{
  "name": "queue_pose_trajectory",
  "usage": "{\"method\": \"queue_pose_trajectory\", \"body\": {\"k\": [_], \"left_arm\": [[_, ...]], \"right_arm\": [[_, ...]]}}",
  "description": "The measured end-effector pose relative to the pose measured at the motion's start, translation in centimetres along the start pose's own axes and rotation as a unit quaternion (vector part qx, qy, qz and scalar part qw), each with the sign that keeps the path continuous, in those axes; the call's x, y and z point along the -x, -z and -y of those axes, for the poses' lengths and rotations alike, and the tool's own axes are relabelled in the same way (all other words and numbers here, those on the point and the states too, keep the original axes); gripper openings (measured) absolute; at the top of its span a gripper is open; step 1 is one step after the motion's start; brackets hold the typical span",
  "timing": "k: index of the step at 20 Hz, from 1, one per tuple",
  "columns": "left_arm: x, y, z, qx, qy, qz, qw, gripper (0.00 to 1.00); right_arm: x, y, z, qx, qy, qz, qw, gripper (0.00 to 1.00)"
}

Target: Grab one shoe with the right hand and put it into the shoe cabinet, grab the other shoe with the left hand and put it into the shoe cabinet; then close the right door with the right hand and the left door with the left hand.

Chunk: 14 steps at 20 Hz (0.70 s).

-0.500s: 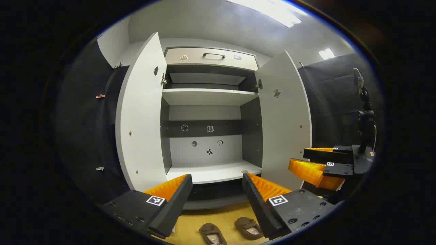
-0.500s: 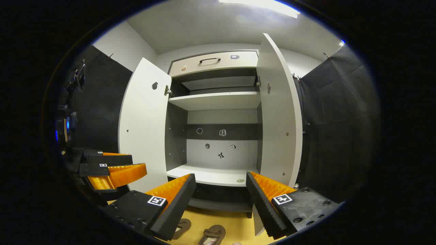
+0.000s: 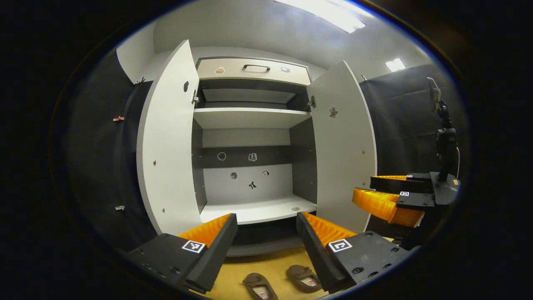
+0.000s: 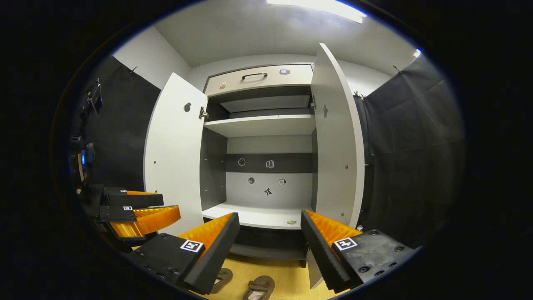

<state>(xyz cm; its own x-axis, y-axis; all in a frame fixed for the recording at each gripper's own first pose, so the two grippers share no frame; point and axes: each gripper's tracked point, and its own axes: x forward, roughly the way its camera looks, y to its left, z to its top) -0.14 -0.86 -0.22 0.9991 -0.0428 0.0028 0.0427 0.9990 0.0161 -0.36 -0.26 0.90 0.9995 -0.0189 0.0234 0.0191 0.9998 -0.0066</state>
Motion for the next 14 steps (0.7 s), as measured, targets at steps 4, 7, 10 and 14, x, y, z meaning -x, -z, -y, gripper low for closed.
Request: {"method": "queue_pose_trajectory", "body": {"k": [4, 7, 10, 14], "left_arm": [[0.1, 0.1, 0.0, 0.006, 0.005, 0.003, 1.000, 0.90], [0.3, 0.6, -1.0, 0.011, -0.003, -0.002, 1.000, 0.90], [1.0, 0.6, -1.9, 0.010, -0.007, 0.004, 1.000, 0.89], [1.8, 0.2, -2.5, 0.010, 0.001, 0.015, 1.000, 0.90]], "right_arm": [[-0.1, 0.3, -0.7, 0.004, -0.005, -0.006, 1.000, 0.98], [-0.2, 1.0, -1.3, 0.007, -0.009, -0.016, 1.000, 0.97], [-0.4, 1.5, -1.8, 0.007, -0.006, -0.021, 1.000, 0.98], [-0.4, 2.8, -2.9, 0.012, -0.003, -0.036, 0.999, 0.98]]}}
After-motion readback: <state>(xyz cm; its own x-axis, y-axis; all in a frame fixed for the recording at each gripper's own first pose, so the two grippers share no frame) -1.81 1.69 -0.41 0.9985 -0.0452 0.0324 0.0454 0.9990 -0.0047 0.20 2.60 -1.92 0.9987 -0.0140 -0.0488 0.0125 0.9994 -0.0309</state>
